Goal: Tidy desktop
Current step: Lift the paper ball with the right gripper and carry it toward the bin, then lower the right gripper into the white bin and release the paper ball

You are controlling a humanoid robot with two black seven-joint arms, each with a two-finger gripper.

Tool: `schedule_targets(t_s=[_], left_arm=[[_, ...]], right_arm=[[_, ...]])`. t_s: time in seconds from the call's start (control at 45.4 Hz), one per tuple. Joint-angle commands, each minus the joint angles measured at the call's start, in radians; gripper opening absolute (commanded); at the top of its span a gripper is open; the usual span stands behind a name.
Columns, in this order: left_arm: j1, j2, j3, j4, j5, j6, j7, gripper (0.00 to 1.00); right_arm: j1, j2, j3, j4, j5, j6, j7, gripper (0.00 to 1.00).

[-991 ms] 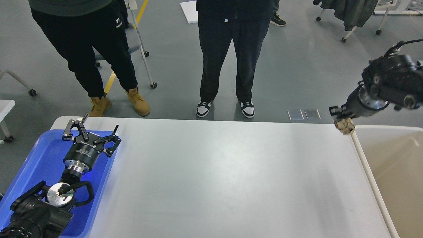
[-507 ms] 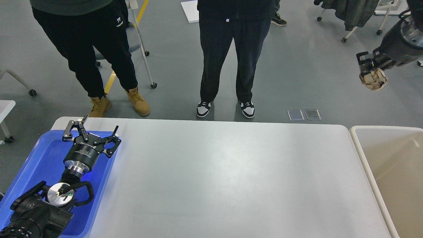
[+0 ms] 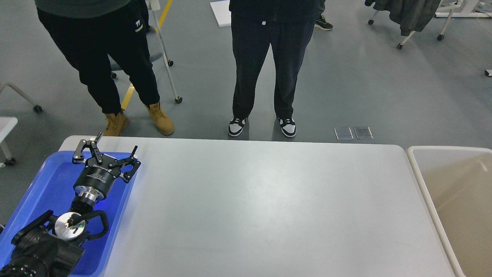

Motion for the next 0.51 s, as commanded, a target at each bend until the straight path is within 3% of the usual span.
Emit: schedule_targets(t_s=[0.0, 0.198, 0.308, 0.485], left_arm=[[0.0, -0.001, 0.0, 0.0, 0.0, 0.0, 0.0, 1.0], [0.0, 0.0, 0.0, 0.0, 0.0, 0.0, 0.0, 1.0], [0.0, 0.0, 0.0, 0.0, 0.0, 0.0, 0.0, 1.0], [0.0, 0.0, 0.0, 0.0, -0.001, 0.0, 0.0, 1.0]], right_arm=[[-0.325, 0.039, 0.194, -0.299, 0.162, -0.207, -0.007, 0.0], [-0.565, 0.059, 0.36, -0.308, 0.363, -0.392, -0.043, 0.0], [-0.684, 0.111, 0.542, -0.308, 0.44, -0.465, -0.063, 0.0], [-0.781, 0.163, 0.809, -0.306, 0.482, -0.508, -0.082, 0.0]])
